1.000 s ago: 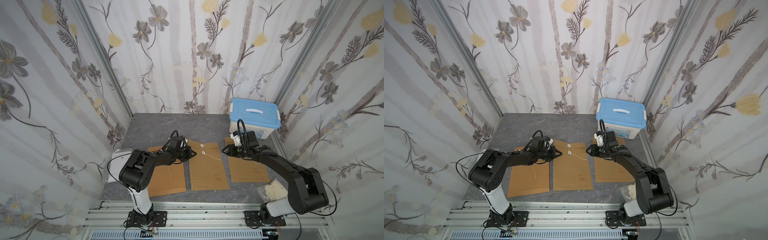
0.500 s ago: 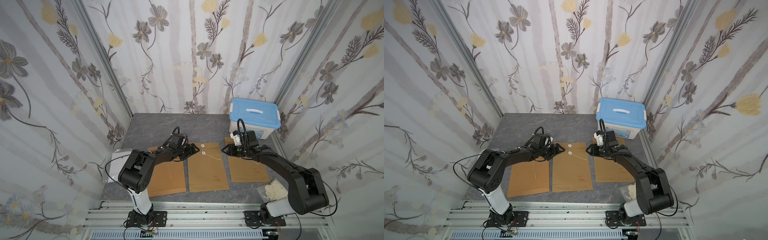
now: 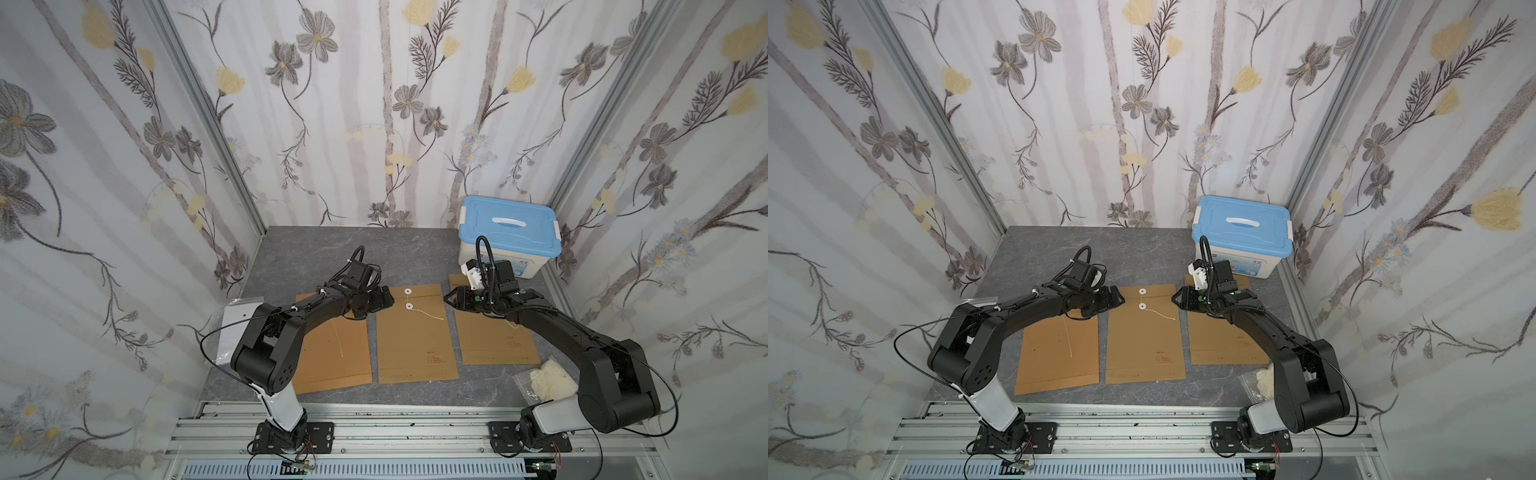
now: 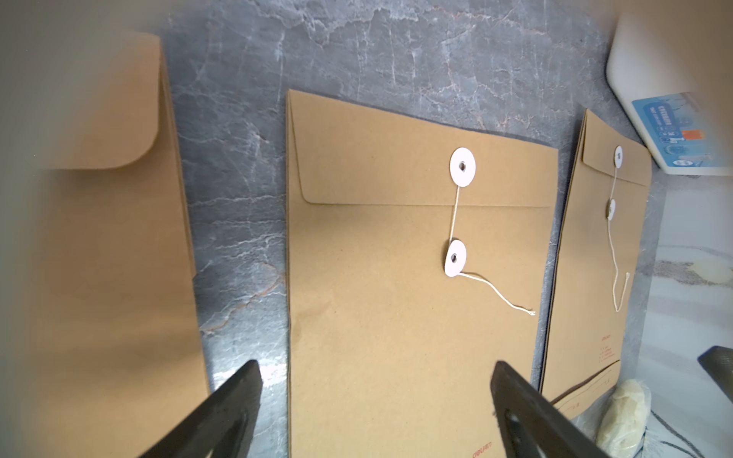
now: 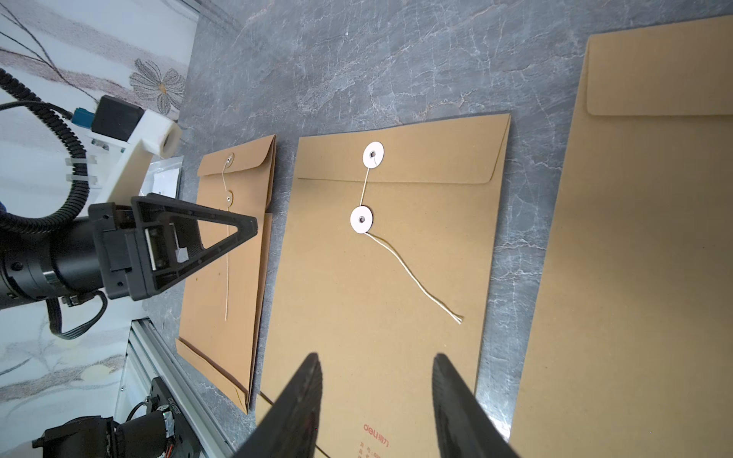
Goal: Close the mouth of the file bag
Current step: Place the file bag at the center of the board, then pick up the file bag from the center of the board.
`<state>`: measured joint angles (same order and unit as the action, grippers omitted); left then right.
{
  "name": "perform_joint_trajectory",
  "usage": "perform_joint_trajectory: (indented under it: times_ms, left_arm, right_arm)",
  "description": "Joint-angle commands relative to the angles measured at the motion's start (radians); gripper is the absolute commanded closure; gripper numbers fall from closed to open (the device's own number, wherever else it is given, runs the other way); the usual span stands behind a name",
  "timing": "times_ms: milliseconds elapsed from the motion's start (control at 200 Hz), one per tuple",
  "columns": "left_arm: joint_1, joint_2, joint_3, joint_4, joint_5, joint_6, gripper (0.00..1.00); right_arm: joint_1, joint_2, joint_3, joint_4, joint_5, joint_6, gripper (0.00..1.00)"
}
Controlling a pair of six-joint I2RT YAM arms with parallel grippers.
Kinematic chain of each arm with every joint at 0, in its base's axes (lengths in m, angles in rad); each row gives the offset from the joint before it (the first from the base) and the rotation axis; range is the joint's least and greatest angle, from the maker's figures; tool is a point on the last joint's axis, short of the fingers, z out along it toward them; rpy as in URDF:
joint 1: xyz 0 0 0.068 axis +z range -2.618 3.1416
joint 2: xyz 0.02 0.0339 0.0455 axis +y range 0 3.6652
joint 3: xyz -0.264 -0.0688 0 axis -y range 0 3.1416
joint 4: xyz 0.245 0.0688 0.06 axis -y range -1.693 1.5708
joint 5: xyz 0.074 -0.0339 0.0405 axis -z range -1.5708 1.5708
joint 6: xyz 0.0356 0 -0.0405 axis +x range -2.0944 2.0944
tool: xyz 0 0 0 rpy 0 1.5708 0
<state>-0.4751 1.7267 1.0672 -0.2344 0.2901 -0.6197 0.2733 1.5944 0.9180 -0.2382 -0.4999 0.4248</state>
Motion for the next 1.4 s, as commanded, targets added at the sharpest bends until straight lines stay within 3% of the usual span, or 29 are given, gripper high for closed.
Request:
perform_joint_trajectory:
  times_ms: [0, 210, 390, 565, 719, 899, 1039, 1394]
  left_arm:
    - [0.000, -0.029, 0.011, -0.029, -0.036, 0.031, 0.08]
    - [0.029, -0.146, -0.050, 0.031, 0.005, 0.017, 0.08]
    - [0.106, -0.273, -0.140, 0.025, 0.019, 0.013, 0.11]
    - [0.298, -0.462, -0.290, -0.014, 0.024, -0.011, 0.09]
    - [0.401, -0.599, -0.355, -0.107, -0.050, -0.055, 0.00]
    - [0.521, -0.584, -0.415, -0.118, 0.005, -0.113, 0.00]
    - [0.566, -0.633, -0.499, -0.057, -0.063, -0.154, 0.00]
    - [0.613, -0.587, -0.547, -0.017, -0.178, -0.147, 0.00]
  right_arm:
    - [0.009, -0.040, 0.008, 0.008, 0.010, -0.013, 0.53]
    - [0.075, -0.087, 0.008, 0.008, 0.045, 0.001, 0.53]
    - [0.236, -0.056, 0.110, -0.029, 0.163, 0.015, 0.53]
    - [0.391, 0.099, 0.240, -0.038, 0.221, 0.075, 0.49]
    - [0.525, 0.318, 0.445, -0.058, 0.192, 0.081, 0.49]
    - [0.615, 0.540, 0.654, -0.080, 0.164, 0.109, 0.49]
    - [0.641, 0.638, 0.778, -0.150, 0.218, 0.116, 0.49]
    - [0.639, 0.743, 0.841, -0.203, 0.268, 0.153, 0.49]
